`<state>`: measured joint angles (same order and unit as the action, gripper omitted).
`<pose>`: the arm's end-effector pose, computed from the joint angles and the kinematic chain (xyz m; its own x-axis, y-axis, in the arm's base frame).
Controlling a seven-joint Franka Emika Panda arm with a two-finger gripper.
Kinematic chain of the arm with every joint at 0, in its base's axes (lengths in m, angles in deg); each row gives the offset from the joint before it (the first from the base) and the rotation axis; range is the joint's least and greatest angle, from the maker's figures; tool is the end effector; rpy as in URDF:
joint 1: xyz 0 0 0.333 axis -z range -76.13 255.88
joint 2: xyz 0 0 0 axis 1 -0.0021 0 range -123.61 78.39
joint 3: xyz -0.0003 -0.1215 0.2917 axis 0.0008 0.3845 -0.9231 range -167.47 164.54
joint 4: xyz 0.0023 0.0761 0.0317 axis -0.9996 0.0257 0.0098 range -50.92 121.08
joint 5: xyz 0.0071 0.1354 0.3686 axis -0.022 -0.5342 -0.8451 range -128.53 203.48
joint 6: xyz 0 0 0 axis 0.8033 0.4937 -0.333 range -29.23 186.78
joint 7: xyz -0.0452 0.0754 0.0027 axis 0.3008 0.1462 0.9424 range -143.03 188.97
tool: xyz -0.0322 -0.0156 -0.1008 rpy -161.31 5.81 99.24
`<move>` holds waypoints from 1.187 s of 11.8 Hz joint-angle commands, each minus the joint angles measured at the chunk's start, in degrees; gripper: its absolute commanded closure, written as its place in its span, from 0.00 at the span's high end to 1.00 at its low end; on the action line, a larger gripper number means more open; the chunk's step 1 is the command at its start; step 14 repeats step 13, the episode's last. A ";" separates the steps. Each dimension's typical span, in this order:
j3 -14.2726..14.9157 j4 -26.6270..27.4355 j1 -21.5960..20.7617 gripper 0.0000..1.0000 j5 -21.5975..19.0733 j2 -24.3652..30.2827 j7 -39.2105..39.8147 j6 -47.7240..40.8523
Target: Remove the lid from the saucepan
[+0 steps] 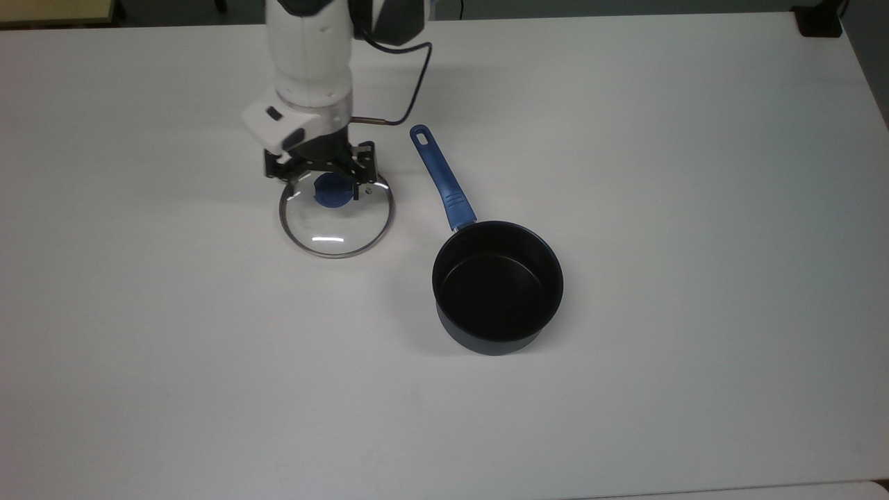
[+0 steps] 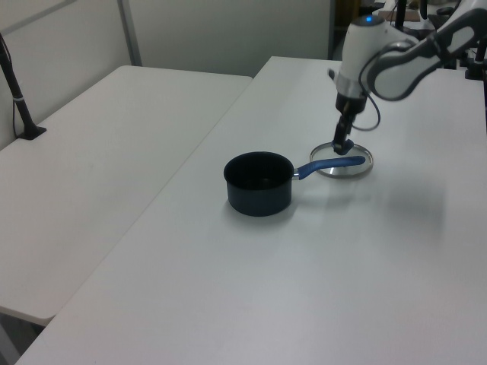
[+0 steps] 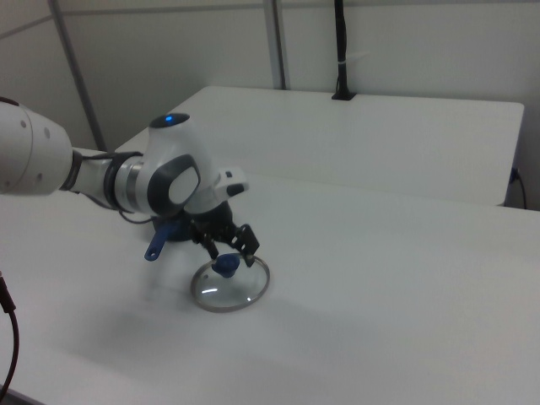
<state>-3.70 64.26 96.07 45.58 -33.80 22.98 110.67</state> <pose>0.5896 -0.0419 0.3485 0.9890 0.0365 0.1435 0.0223 -0.9947 0.0999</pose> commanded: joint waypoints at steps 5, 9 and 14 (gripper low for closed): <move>0.04 -21.35 -3.63 1.00 -3.43 4.93 -0.98 -31.91; 0.66 -21.53 -9.87 1.00 -6.70 11.52 -3.16 -39.83; 0.48 -21.62 -9.80 1.00 -5.82 13.91 -5.55 -43.78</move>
